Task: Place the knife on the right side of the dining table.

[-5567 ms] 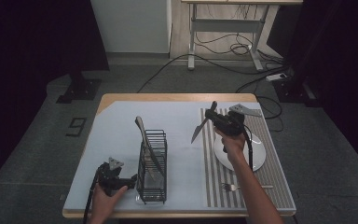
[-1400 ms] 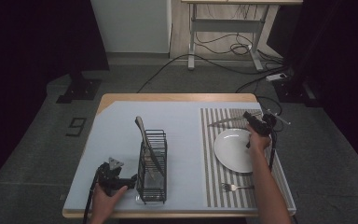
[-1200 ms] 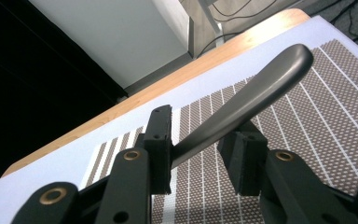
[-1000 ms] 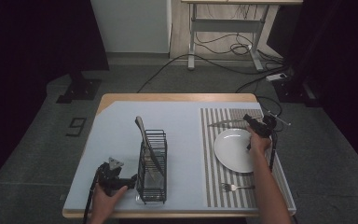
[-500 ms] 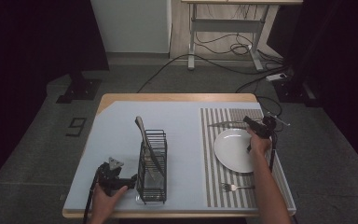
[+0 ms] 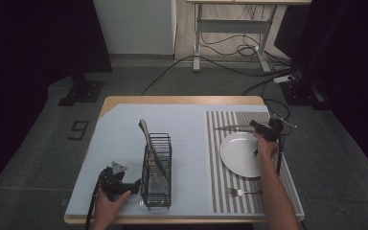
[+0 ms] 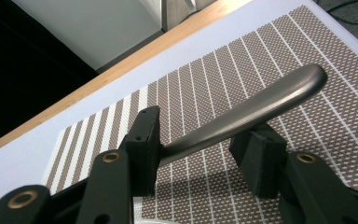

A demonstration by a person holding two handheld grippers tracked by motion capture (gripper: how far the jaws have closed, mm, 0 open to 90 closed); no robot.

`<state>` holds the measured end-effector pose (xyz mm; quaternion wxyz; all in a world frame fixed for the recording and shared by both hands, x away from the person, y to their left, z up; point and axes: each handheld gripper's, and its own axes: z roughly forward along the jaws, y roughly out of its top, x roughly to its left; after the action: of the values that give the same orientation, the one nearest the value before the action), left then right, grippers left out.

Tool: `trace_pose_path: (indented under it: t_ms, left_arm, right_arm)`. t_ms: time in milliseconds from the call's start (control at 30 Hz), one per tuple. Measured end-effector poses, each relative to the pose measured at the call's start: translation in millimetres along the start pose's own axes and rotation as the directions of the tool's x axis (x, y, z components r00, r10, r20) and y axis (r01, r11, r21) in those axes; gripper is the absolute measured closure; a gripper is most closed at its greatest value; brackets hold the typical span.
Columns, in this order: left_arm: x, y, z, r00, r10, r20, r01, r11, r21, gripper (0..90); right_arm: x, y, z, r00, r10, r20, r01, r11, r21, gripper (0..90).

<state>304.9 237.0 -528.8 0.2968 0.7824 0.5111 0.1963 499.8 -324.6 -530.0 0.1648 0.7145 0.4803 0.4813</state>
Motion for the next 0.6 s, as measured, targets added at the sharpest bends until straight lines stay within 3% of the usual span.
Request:
trace_pose_path:
  t_ms: [600]
  left_arm:
    - [0.0,0.0,0.0,1.0000,0.000,0.000,0.000,1.0000,0.000,0.1]
  right_arm:
    - [0.6,4.9,1.3,0.9981,0.049,0.038,-0.053,0.993,0.104,47.9]
